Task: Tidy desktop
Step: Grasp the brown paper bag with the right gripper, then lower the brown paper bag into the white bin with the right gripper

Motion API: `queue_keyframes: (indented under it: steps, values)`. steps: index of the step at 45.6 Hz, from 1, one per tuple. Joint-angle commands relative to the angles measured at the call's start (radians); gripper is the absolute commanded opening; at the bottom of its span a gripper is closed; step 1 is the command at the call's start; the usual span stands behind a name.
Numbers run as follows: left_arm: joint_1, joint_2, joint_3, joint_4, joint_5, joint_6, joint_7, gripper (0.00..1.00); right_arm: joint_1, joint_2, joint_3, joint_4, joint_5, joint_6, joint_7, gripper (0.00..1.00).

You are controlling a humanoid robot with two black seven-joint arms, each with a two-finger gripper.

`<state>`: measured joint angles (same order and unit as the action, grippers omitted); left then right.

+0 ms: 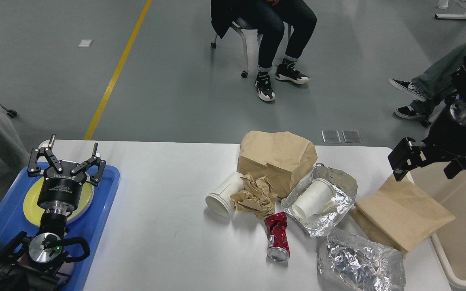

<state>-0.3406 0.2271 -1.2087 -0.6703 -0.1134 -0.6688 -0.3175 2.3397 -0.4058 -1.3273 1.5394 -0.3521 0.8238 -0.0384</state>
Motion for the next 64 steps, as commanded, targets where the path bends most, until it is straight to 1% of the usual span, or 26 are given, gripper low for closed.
queue_keyframes:
  steps: [1, 3, 6, 9, 11, 17, 22, 30, 35, 39, 46, 49, 54, 56, 58, 60, 64]
  values:
    - [0.0, 0.0, 0.0, 0.0, 0.0, 0.0, 0.0, 0.96, 0.121, 0.015, 0.011, 0.117, 0.059, -0.032, -0.034, 1.0]
    - [0.0, 0.0, 0.0, 0.0, 0.0, 0.0, 0.0, 0.96, 0.132, 0.016, 0.011, 0.129, 0.084, -0.041, -0.044, 1.0]
    - [0.0, 0.0, 0.0, 0.0, 0.0, 0.0, 0.0, 0.96, 0.133, 0.015, 0.01, 0.13, 0.097, -0.052, -0.078, 1.0]
    - [0.0, 0.0, 0.0, 0.0, 0.0, 0.0, 0.0, 0.96, 0.132, 0.004, -0.001, 0.131, 0.099, -0.083, -0.112, 1.0]
    - [0.0, 0.0, 0.0, 0.0, 0.0, -0.001, 0.0, 0.96, 0.132, 0.002, -0.009, 0.136, 0.098, -0.106, -0.124, 1.0]
    - [0.0, 0.0, 0.0, 0.0, 0.0, -0.002, 0.0, 0.96, 0.132, -0.005, -0.016, 0.142, 0.096, -0.121, -0.127, 1.0]
    - [0.0, 0.0, 0.0, 0.0, 0.0, -0.002, 0.0, 0.96, 0.125, -0.002, 0.019, 0.139, 0.088, -0.121, -0.127, 1.0]
    - [0.0, 0.0, 0.0, 0.0, 0.0, -0.002, 0.0, 0.96, 0.076, 0.001, 0.03, 0.119, 0.087, -0.166, -0.126, 1.0]
    - [0.0, 0.0, 0.0, 0.0, 0.0, -0.002, 0.0, 0.96, -0.034, -0.011, 0.03, 0.113, 0.087, -0.222, -0.126, 1.0]
    - [0.0, 0.0, 0.0, 0.0, 0.0, -0.002, 0.0, 0.96, -0.124, -0.048, 0.022, 0.107, 0.09, -0.279, -0.126, 1.0]
    - [0.0, 0.0, 0.0, 0.0, 0.0, -0.002, 0.0, 0.96, -0.247, -0.073, 0.046, 0.103, 0.061, -0.325, -0.124, 0.91]
    - [0.0, 0.0, 0.0, 0.0, 0.0, -0.002, 0.0, 0.96, -0.328, -0.076, 0.115, 0.077, 0.001, -0.406, -0.124, 0.9]
    - [0.0, 0.0, 0.0, 0.0, 0.0, -0.002, 0.0, 0.96, -0.496, -0.07, 0.165, 0.036, -0.126, -0.639, -0.124, 0.91]
    - [0.0, 0.0, 0.0, 0.0, 0.0, -0.002, 0.0, 0.96, -0.548, -0.064, 0.168, 0.027, -0.195, -0.705, -0.121, 0.92]
    - [0.0, 0.0, 0.0, 0.0, 0.0, -0.002, 0.0, 0.96, -0.588, -0.048, 0.169, 0.022, -0.275, -0.73, -0.112, 0.92]
    - [0.0, 0.0, 0.0, 0.0, 0.0, -0.002, 0.0, 0.96, -0.609, -0.03, 0.169, 0.008, -0.352, -0.73, -0.109, 0.91]
    - [0.0, 0.0, 0.0, 0.0, 0.0, -0.002, 0.0, 0.96, -0.638, -0.011, 0.172, -0.03, -0.424, -0.73, -0.095, 0.91]
